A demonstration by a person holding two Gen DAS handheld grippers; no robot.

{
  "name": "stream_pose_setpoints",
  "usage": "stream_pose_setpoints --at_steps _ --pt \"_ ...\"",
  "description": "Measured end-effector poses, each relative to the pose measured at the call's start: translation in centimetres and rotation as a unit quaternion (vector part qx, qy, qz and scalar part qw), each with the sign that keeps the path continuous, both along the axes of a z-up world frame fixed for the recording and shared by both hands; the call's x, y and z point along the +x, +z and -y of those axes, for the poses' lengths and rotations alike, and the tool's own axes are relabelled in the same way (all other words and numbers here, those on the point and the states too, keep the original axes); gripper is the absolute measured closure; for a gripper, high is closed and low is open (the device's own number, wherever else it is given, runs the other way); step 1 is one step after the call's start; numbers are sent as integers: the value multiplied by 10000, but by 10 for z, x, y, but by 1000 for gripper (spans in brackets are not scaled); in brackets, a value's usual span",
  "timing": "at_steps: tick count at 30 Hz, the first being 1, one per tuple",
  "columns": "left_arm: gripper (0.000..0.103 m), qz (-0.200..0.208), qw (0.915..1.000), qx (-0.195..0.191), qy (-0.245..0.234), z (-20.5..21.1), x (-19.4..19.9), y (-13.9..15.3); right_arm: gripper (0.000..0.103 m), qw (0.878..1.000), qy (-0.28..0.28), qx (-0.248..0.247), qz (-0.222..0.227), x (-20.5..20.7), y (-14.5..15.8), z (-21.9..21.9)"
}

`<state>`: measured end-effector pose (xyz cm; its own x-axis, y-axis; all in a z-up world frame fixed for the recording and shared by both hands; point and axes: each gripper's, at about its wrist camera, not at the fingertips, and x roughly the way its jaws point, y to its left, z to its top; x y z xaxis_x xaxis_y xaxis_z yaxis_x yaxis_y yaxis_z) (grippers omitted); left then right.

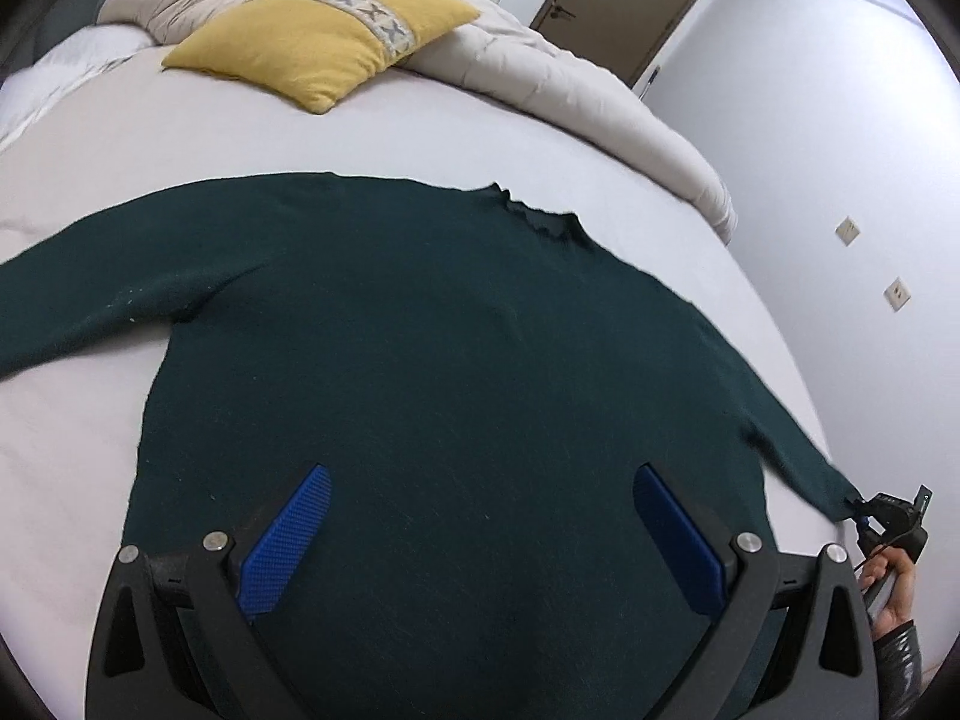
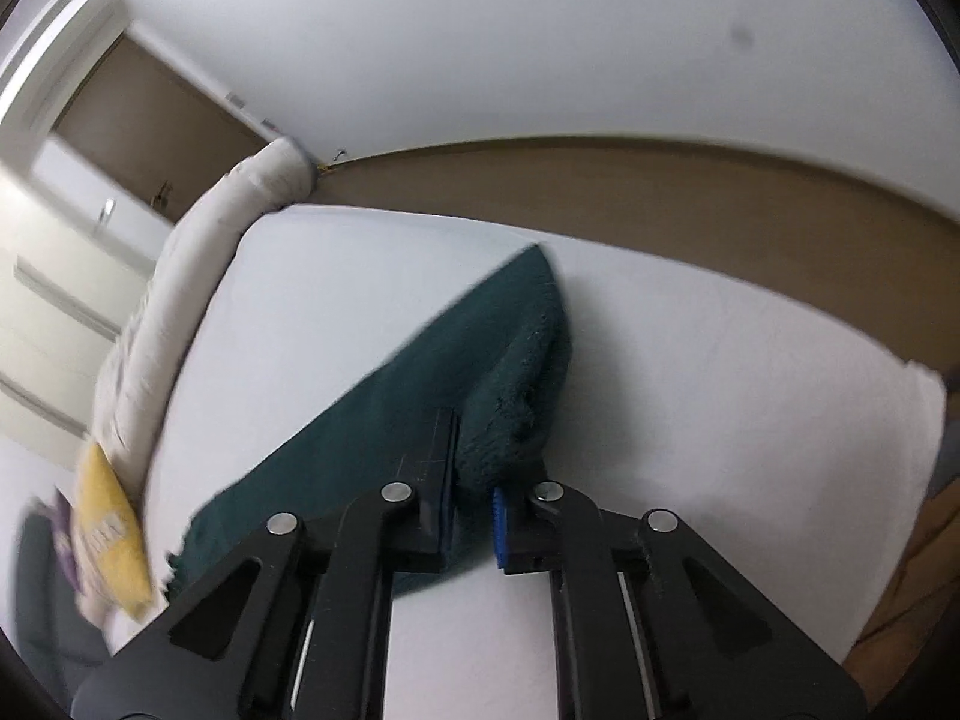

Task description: Fold small clothes

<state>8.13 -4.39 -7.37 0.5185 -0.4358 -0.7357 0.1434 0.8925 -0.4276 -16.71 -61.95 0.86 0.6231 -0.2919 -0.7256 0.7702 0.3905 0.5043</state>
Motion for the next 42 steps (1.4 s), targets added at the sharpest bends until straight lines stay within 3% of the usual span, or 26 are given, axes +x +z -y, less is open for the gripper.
stream_pose_setpoints --at_steps 4,6,9,12,15,16,18,19,20,22,23,25,28,30,34,38,42 --pt "2 28 9996 -274 23 -13 4 3 96 9919 1059 -700 -19 86 48 -59" --pt "5 52 9993 -367 28 -18 7 6 96 9794 1751 -1005 12 135 67 -99" --pt "7 83 9986 -515 103 -31 13 8 96 9495 2857 -1294 46 212 77 -182" --pt "11 64 9977 -643 181 -46 17 6 96 9265 3519 -1331 2 262 64 -260" --pt "13 34 9973 -692 227 -60 22 1 95 9108 3959 -1168 -89 308 31 -314" --pt "13 0 9974 -681 221 -63 25 -2 91 9069 4069 -1081 -182 322 17 -330" --pt "13 -58 9975 -658 232 -67 30 -6 83 9002 4238 -955 -305 310 -15 -383" --pt "13 -91 9975 -659 230 -67 33 -9 71 8946 4402 -722 -282 315 -27 -388" --pt "13 -126 9975 -669 214 -67 35 -11 63 8935 4450 -567 -227 295 -33 -405" --pt "13 -168 9974 -691 150 -61 39 -14 43 8940 4460 -438 11 287 -32 -406" --pt "13 -191 9973 -697 95 -55 42 -15 41 8942 4443 -538 120 265 -36 -421" --pt "13 -227 9974 -691 -17 -43 47 -18 40 8970 4356 -686 304 239 -27 -401" --pt "16 -253 9975 -597 -274 -8 60 -20 40 9149 3967 -663 352 200 -11 -360" --pt "29 -288 9972 -507 -469 18 72 -21 40 9277 3666 -548 454 183 -8 -325" --pt "46 -496 9954 -96 -809 73 107 -34 40 9489 3084 -485 465 159 -15 -264" --pt "67 -579 9945 380 -792 101 125 -45 40 9582 2792 -485 391 149 -26 -227" --pt "93 -463 9944 529 -792 101 122 -40 40 9649 2564 -444 368 137 -36 -195"
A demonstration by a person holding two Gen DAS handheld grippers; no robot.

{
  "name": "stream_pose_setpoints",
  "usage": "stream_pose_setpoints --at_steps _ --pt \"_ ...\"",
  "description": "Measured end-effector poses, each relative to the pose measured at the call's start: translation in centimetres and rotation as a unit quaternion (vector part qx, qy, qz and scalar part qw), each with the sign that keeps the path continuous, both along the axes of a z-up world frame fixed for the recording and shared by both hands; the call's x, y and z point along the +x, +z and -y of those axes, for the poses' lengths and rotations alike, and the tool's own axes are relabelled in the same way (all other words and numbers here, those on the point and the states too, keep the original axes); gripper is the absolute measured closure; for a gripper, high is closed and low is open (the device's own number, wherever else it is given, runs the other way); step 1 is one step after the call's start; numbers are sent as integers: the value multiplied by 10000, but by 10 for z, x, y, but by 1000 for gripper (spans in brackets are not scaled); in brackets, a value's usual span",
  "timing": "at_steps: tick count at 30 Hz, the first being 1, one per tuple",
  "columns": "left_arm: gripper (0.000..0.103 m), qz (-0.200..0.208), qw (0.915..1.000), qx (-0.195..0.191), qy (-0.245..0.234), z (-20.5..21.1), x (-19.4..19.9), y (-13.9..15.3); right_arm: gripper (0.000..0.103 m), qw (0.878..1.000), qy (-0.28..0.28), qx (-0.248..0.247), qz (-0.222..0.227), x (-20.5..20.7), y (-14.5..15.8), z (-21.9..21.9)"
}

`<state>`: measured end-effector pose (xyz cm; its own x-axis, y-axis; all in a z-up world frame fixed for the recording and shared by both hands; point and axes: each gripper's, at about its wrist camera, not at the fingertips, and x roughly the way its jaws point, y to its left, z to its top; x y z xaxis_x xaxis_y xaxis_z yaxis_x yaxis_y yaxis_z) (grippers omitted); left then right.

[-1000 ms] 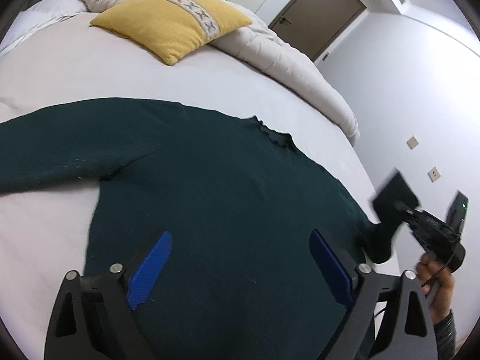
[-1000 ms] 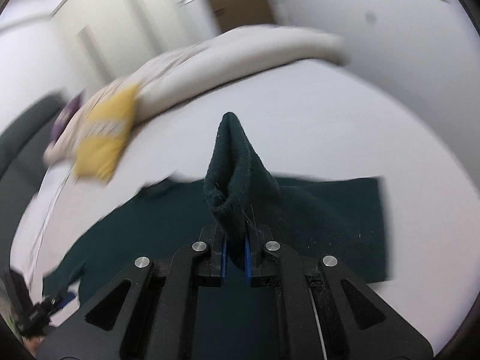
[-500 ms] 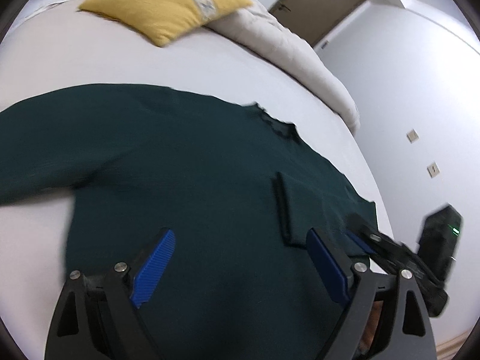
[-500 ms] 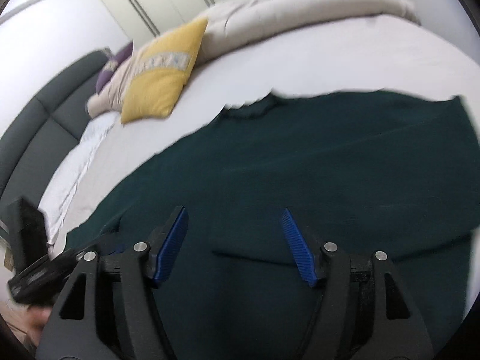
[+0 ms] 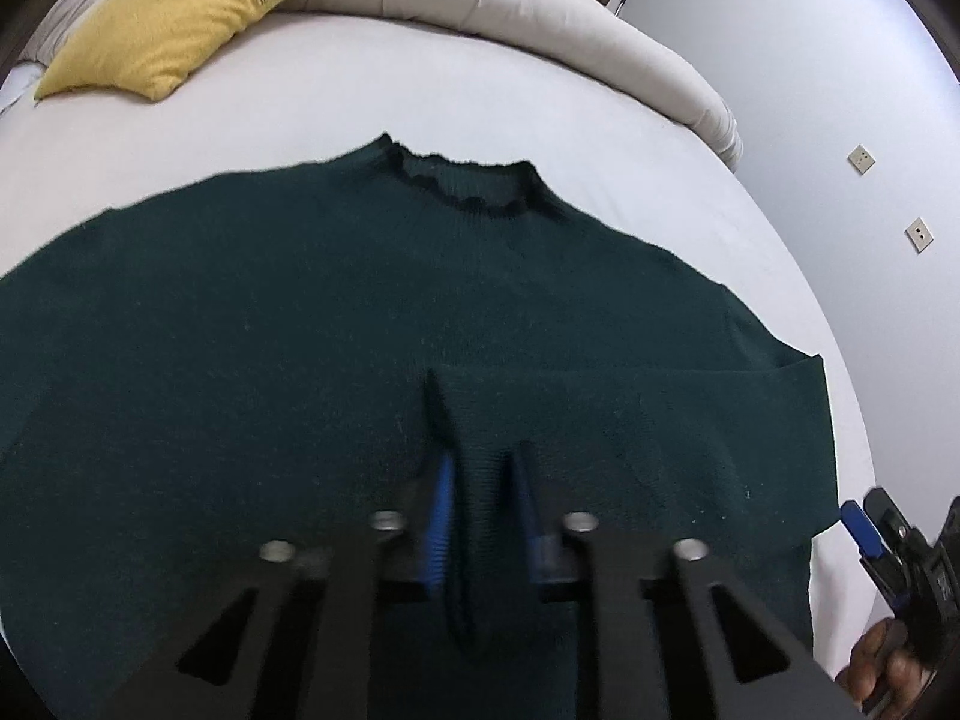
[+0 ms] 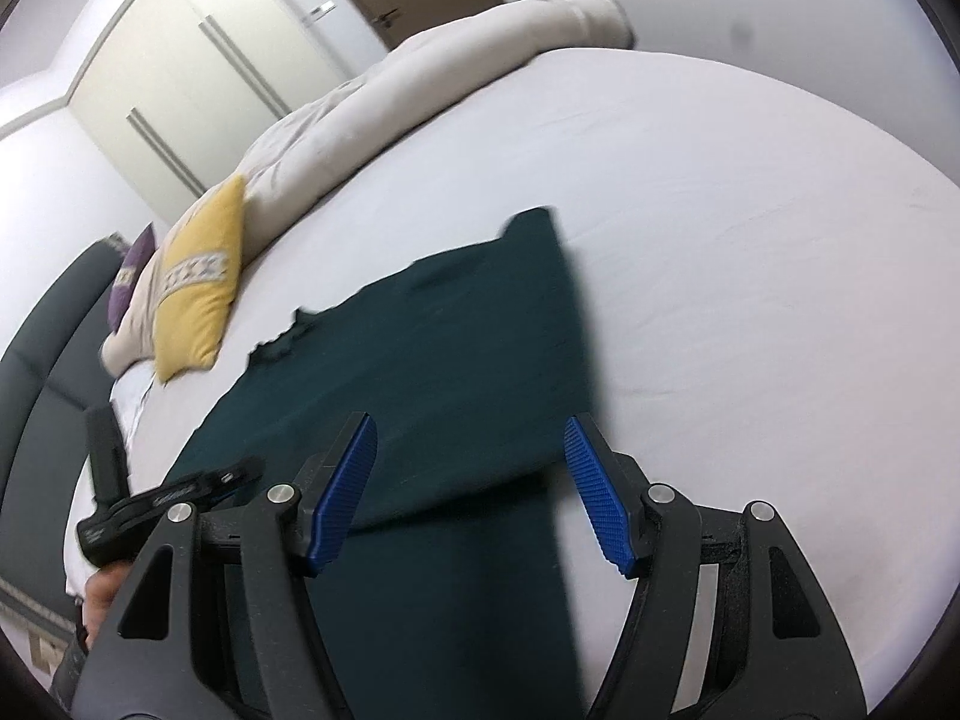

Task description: Fold small clothes

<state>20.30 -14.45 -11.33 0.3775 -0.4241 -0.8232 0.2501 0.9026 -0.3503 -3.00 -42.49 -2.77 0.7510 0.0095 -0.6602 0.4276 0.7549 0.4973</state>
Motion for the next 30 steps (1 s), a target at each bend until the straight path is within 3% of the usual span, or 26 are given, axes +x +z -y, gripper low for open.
stream_pose_setpoints --at_steps 8,12,17,21,27,28,30 --pt "95 708 9973 -174 126 -25 -7 44 40 9998 -155 -38 -106 26 -3 35" --pt "95 978 9944 -256 321 -48 2 54 40 9995 -113 -53 -300 60 -8 42" --pt "95 839 9938 -114 722 -81 31 35 40 9982 12 -260 -538 105 -15 38" --pt "95 739 9925 -184 955 -99 29 19 44 9974 74 -287 -664 127 -20 37" --pt "95 581 9939 -194 917 -101 22 1 64 9910 499 -680 -1042 157 -31 13" --pt "95 575 9940 -197 906 -101 22 0 76 9897 549 -731 -1102 161 -32 10" --pt "95 577 9945 -173 863 -100 21 2 90 9870 575 -838 -1242 168 -33 8"
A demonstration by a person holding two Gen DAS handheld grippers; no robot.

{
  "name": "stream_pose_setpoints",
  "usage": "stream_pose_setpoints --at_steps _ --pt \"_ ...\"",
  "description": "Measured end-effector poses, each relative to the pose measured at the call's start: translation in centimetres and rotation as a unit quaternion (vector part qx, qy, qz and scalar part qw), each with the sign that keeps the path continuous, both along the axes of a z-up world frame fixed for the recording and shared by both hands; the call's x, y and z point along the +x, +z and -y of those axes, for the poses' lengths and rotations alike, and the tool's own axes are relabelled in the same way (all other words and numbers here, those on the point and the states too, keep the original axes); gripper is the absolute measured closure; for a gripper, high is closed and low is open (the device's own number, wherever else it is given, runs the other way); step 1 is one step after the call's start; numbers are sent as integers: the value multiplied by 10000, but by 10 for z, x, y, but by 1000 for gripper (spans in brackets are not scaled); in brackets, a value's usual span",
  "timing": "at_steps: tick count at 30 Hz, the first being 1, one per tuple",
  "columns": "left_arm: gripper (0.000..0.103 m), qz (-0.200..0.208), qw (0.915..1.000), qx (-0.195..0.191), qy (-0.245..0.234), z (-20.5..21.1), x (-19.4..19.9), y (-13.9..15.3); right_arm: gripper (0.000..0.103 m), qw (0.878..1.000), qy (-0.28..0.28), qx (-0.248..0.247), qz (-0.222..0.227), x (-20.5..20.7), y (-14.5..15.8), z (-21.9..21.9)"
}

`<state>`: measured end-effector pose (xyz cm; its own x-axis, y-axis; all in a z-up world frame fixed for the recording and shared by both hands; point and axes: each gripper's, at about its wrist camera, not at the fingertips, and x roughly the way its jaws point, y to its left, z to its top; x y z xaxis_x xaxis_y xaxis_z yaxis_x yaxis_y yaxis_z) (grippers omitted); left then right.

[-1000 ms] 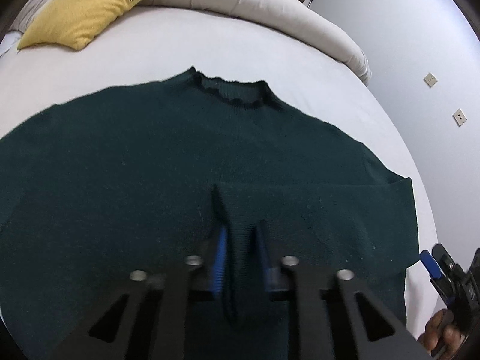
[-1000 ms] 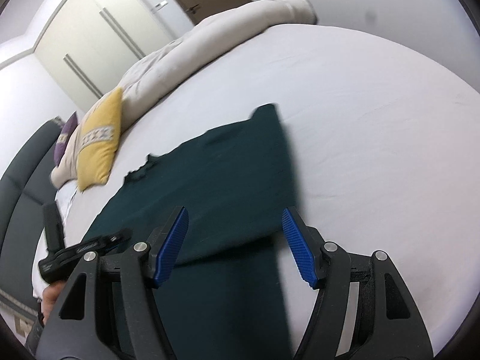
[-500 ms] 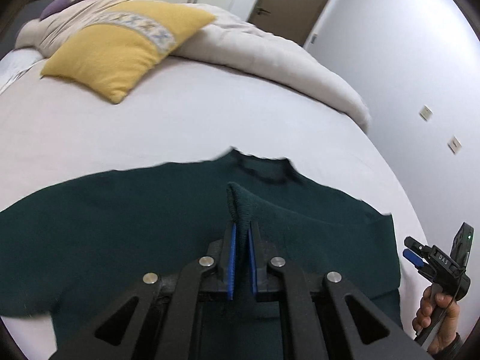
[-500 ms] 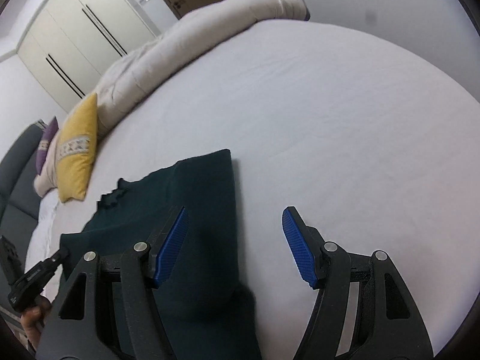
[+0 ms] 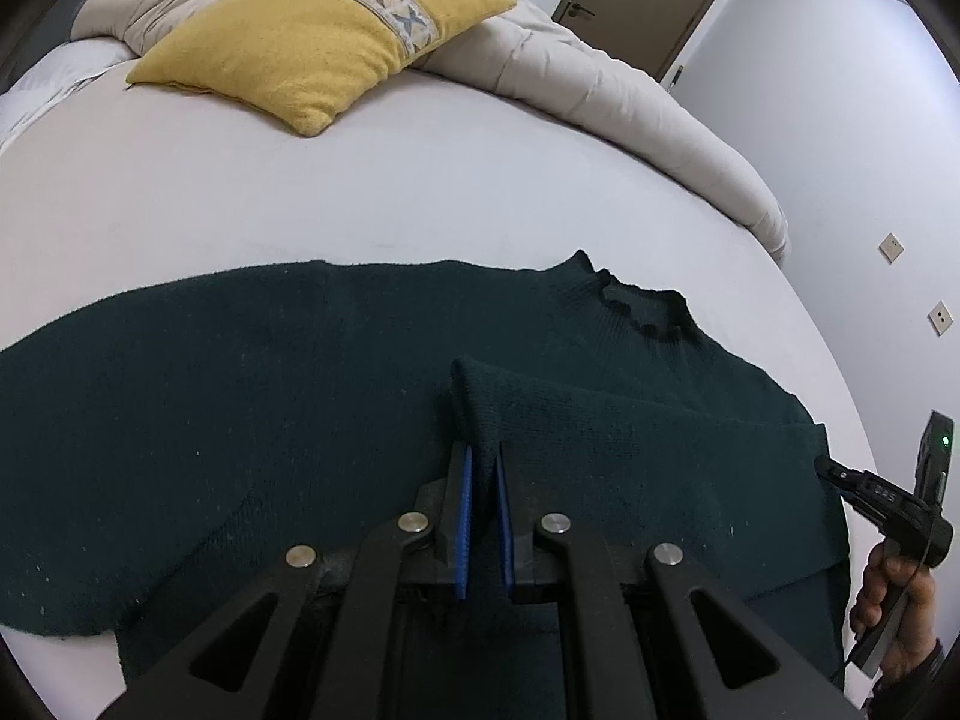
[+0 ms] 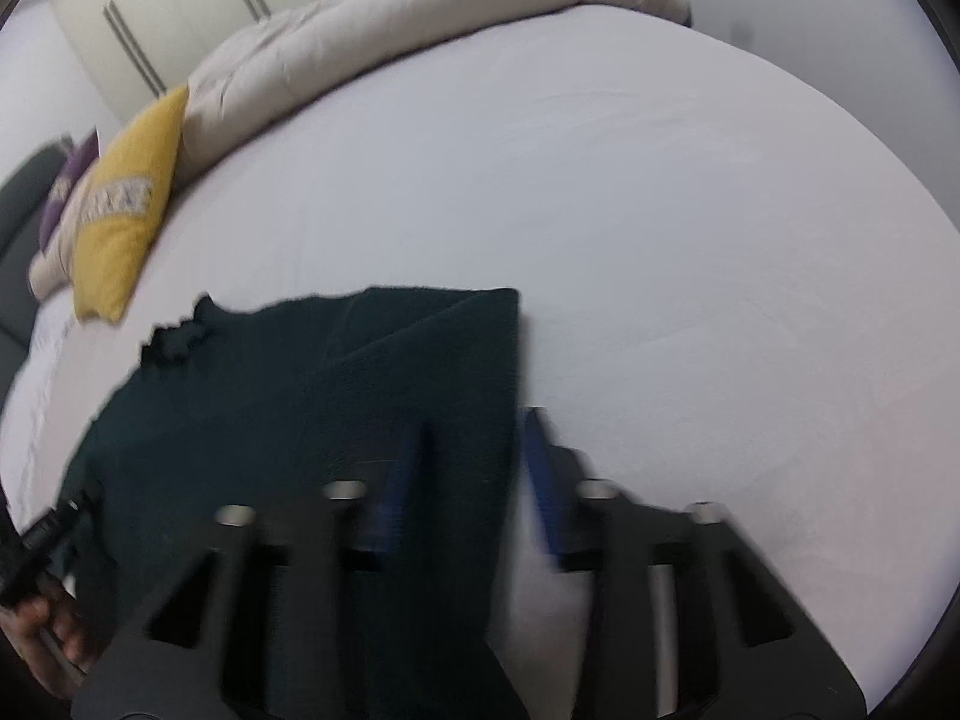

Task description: Fold small clothes

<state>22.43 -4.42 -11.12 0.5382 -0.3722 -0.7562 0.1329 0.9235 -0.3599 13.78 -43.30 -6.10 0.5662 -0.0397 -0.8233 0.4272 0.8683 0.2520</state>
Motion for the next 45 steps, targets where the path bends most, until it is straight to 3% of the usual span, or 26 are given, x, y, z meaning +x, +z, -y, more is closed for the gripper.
stream_pose_setpoints --at_steps 1,8,11,14,16,19,22,24,27,28,31,33,37,40,42,45 --pt "95 9 10000 5 -12 1 -3 3 97 10000 -9 2 -3 2 1 1" --pt "95 176 9996 -95 -212 16 -20 17 98 9995 -174 228 88 0 7 20" --pt "95 -45 9999 90 -118 18 -8 -5 98 9983 -217 533 40 -1 -12 30" --pt "95 -149 9997 -199 -82 8 -3 -16 97 9976 -231 632 183 -11 -7 31" --pt "95 -77 9998 -76 -155 11 -5 -12 87 9977 -364 561 89 -21 -1 30" --pt "95 -87 9998 -84 -151 11 -3 -11 85 9986 -267 435 148 -39 12 12" --pt "95 -82 9998 -73 -145 11 -1 -10 85 9995 137 198 -222 -44 4 -19" --pt "95 -58 9998 -2 -176 12 0 -9 87 9996 168 27 -234 -48 -2 -26" --pt "95 -15 9999 -18 -169 10 -2 -4 97 9998 -60 144 -139 -52 1 -22" --pt "95 61 9998 -35 -163 9 -4 0 100 9999 -88 -55 -135 -54 6 -26" --pt "95 192 9997 13 -130 11 -2 3 100 9995 -70 -227 -195 -55 3 -30" --pt "94 -8 9998 123 -146 15 5 -15 103 9996 -72 -228 -177 -56 -12 -23" --pt "90 13 9998 96 -187 13 5 -15 101 9996 -82 -259 -84 -61 -4 -23" --pt "68 19 9999 5 -133 1 -7 -4 97 9992 -356 -172 64 -73 12 -22" --pt "44 200 9997 -102 52 -20 -25 10 96 9979 -496 -208 371 -88 33 -28" --pt "40 391 9985 -155 355 -68 -55 28 90 9967 -328 -313 675 -101 61 -52"
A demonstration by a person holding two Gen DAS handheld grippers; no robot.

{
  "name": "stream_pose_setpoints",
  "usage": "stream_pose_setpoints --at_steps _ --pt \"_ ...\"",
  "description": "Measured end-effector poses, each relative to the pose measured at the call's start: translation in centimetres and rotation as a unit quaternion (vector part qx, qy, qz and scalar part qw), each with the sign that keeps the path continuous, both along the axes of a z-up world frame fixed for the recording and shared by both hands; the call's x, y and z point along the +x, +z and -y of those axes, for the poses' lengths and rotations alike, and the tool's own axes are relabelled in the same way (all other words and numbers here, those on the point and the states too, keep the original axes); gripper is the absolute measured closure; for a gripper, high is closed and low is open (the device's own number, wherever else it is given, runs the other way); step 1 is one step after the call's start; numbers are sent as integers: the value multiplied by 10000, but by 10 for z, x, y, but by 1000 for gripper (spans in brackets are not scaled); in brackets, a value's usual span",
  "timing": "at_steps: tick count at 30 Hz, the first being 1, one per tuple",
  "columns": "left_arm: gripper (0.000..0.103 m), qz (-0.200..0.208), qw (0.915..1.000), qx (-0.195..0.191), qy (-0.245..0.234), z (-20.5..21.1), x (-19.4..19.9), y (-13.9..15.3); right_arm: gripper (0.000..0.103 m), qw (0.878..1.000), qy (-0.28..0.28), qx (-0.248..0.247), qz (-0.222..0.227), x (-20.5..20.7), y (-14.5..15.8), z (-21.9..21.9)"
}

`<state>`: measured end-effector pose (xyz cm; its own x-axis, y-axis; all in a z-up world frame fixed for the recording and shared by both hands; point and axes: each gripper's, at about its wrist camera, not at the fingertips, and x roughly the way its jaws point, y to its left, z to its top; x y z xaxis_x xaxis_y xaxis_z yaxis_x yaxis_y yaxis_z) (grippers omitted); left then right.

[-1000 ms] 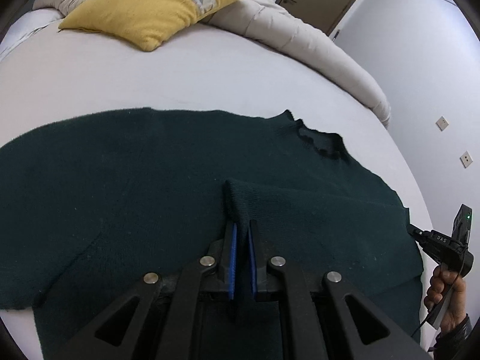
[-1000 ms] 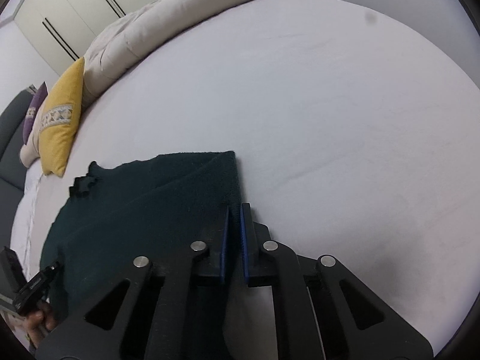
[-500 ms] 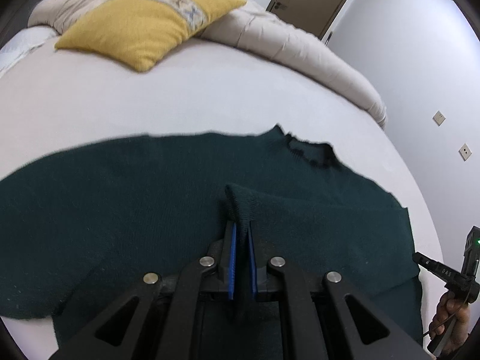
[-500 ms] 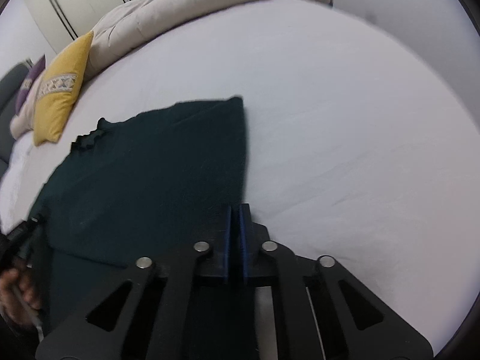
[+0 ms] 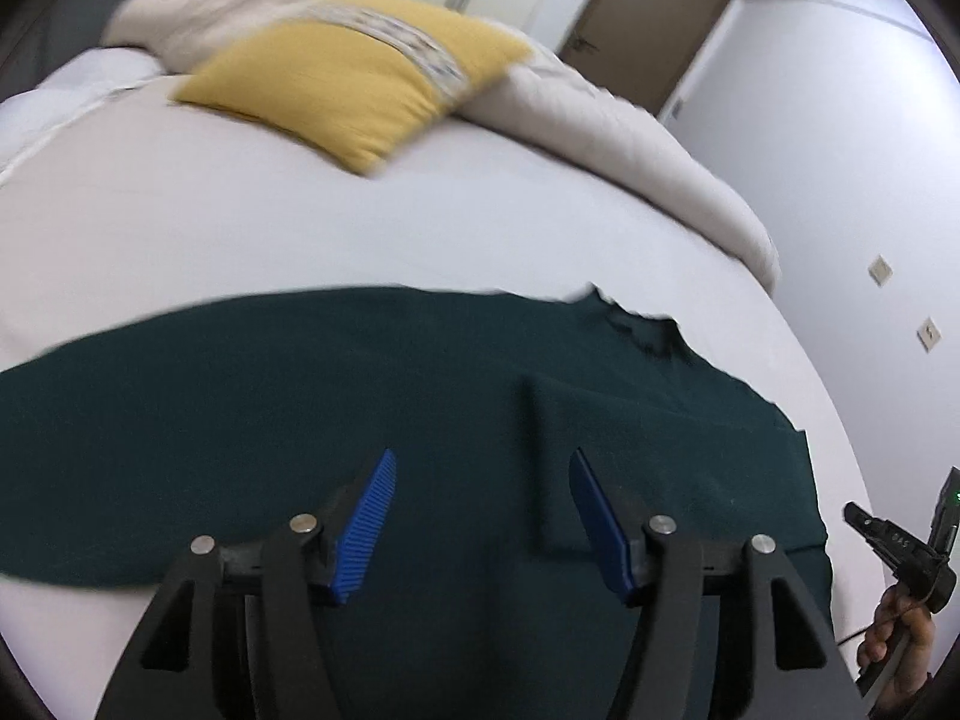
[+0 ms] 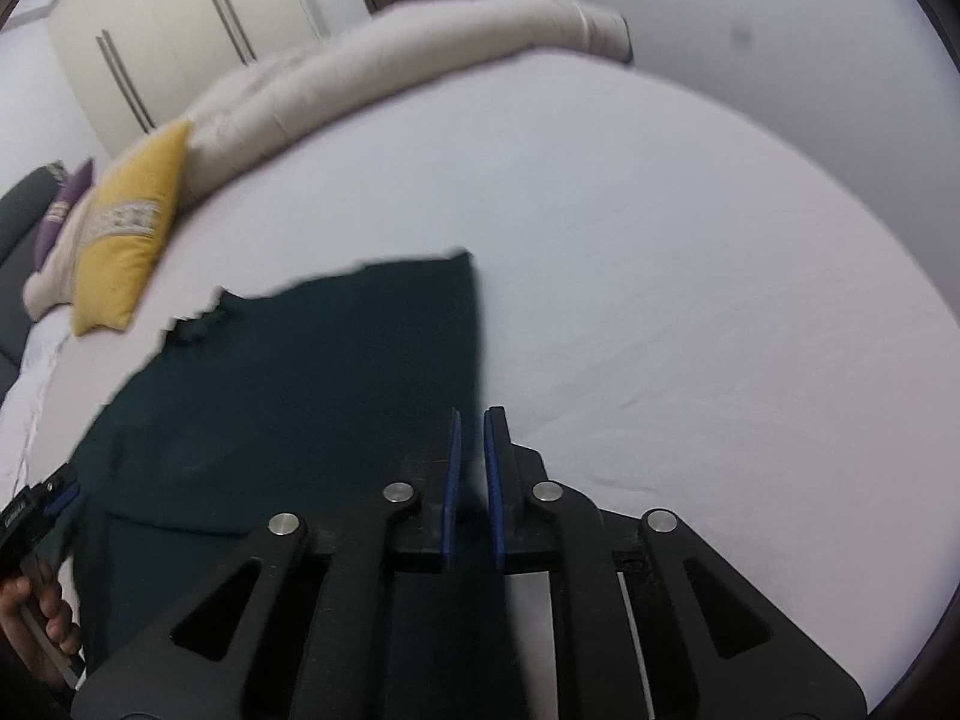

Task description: Fold small clothes

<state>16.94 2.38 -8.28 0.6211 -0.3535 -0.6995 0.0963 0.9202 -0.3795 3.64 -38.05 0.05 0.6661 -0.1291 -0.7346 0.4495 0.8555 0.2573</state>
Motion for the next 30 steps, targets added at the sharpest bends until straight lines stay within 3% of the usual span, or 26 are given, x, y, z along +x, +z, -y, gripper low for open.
stream_pose_setpoints --at_steps 2,3,4,6,12,15,16,19,20,21,22,27,30 --pt "40 13 9990 -20 448 -52 -21 6 84 9996 213 -32 167 -5 13 -25" --pt "39 10 9977 -42 670 -78 -29 7 74 9993 308 -26 228 -7 19 -35" --pt "39 2 9956 -51 933 -103 -38 7 55 9985 446 18 324 -11 26 -48" --pt "38 -26 9869 -101 1608 -164 -60 4 31 9955 697 147 629 -20 35 -75" --pt "37 -321 9421 -135 3334 -314 -112 -18 29 9869 1378 605 582 -15 37 -147" --pt "37 -546 9303 -465 3598 -349 -117 -37 30 9838 1537 770 516 -17 32 -169" --pt "37 -666 9300 -632 3559 -355 -114 -47 30 9831 1580 790 477 -19 31 -177" --pt "40 -647 9314 -649 3522 -357 -105 -55 31 9821 1644 818 408 -20 21 -191" --pt "52 -653 9310 -667 3529 -356 -103 -55 31 9820 1651 825 407 -22 21 -194" --pt "76 -682 9325 -770 3463 -360 -96 -55 32 9821 1641 826 410 -25 21 -195" --pt "84 -743 9344 -824 3384 -359 -92 -55 32 9824 1620 826 415 -28 20 -194" --pt "89 -524 9466 -729 3097 -335 -90 -32 34 9839 1440 946 471 -36 17 -171" --pt "89 -214 9608 -641 2690 -291 -88 -2 34 9843 1357 1027 467 -41 10 -159"
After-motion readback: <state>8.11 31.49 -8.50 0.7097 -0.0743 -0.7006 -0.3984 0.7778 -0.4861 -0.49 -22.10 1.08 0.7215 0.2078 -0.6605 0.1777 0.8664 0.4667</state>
